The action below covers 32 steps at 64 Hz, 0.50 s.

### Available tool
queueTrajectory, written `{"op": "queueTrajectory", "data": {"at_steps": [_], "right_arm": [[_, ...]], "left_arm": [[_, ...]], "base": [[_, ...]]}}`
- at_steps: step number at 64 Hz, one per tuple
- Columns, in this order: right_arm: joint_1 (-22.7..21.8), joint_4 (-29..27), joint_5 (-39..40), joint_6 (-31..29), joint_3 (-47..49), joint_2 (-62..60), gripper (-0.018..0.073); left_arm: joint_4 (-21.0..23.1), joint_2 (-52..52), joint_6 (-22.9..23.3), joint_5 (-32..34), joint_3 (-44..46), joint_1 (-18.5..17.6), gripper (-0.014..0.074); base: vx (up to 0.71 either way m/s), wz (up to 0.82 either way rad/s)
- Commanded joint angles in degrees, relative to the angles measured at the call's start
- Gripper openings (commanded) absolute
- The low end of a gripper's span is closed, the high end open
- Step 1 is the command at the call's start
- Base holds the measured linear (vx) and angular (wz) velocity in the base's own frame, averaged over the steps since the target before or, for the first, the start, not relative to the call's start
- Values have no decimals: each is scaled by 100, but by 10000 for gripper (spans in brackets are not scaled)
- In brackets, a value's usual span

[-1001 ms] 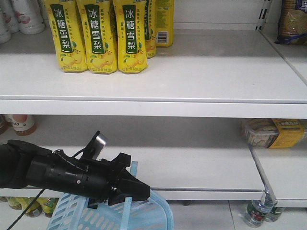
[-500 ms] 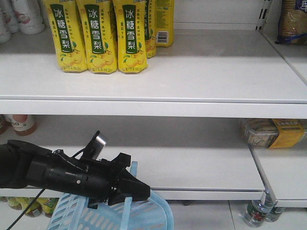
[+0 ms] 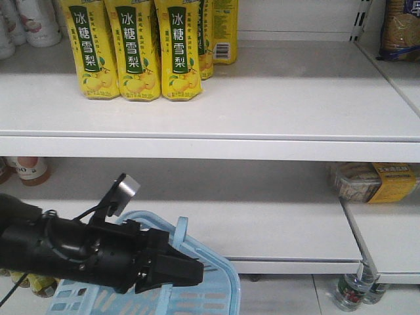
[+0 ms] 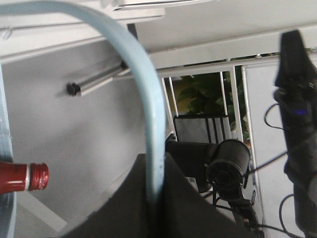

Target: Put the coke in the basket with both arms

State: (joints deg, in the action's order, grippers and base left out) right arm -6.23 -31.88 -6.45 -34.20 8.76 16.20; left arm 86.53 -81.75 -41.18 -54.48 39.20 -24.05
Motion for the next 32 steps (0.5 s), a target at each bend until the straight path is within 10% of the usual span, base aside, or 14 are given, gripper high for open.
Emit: {"op": "queueTrajectory", "data": {"at_steps": [1, 20, 32], "right_arm": [[-2, -21, 371, -40, 177, 65, -10], [-2, -21, 371, -40, 177, 65, -10], [-2, -16, 371, -40, 177, 65, -10]], "left_arm": [[474, 946, 74, -20, -106, -47, -6], [327, 3382, 74, 1636, -1023, -47, -6], [-1335, 4804, 74, 2607, -1231, -41, -6]], "base": [[0, 0], [0, 0], [0, 0]]}}
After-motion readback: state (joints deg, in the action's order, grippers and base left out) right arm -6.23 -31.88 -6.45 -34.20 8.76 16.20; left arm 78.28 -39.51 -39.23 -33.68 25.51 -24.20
